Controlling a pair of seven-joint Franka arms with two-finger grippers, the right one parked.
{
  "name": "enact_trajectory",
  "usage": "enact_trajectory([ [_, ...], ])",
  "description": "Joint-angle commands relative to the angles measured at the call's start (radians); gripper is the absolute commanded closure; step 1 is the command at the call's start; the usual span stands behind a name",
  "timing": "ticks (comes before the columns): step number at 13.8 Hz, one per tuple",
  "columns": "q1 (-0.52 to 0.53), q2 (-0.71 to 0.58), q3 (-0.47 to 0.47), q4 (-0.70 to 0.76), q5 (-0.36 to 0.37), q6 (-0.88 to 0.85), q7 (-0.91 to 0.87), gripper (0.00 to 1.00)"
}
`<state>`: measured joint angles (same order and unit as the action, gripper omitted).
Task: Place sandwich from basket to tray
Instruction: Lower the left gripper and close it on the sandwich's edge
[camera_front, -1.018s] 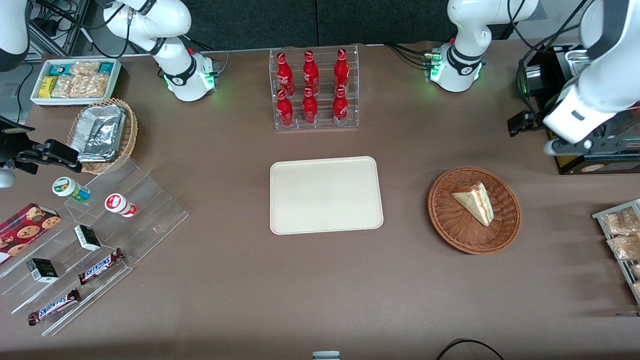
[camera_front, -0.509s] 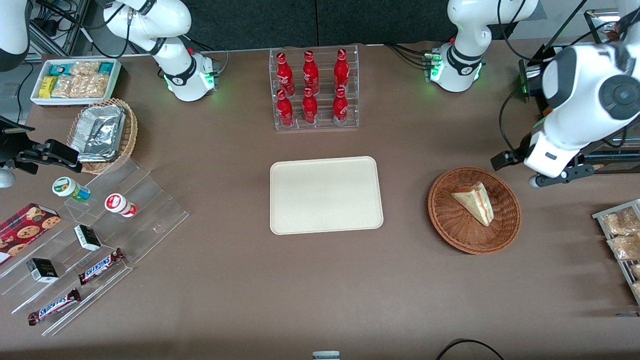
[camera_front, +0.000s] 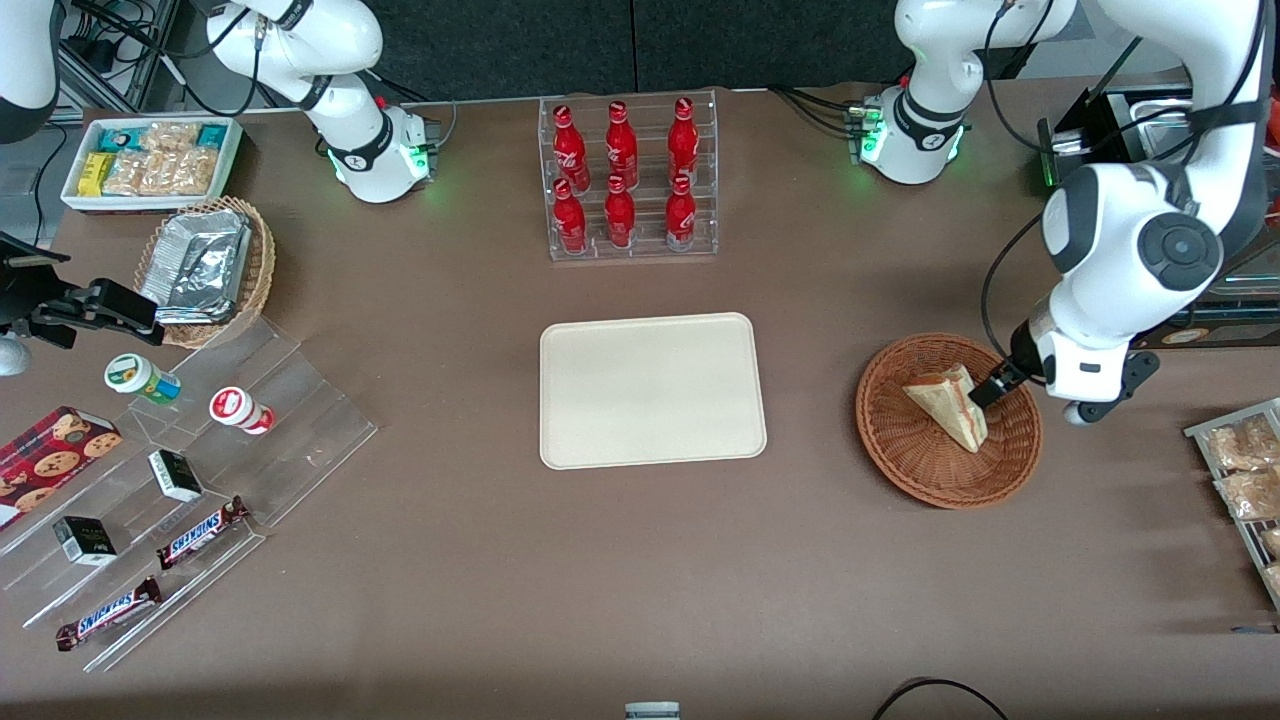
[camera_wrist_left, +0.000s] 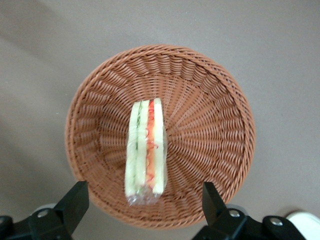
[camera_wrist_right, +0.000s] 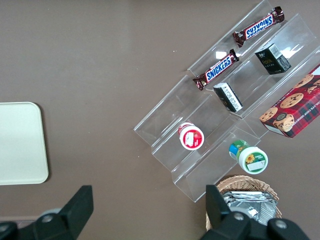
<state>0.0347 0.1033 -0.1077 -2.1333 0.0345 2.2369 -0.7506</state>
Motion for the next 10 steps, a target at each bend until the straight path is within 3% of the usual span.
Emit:
enact_trajectory([
  [1,-0.004,0.039,-0.004,-0.028,0.002,0.058,-0.035,0.00],
  [10,-0.002,0.150,-0.006,-0.086,-0.010,0.183,-0.073,0.00],
])
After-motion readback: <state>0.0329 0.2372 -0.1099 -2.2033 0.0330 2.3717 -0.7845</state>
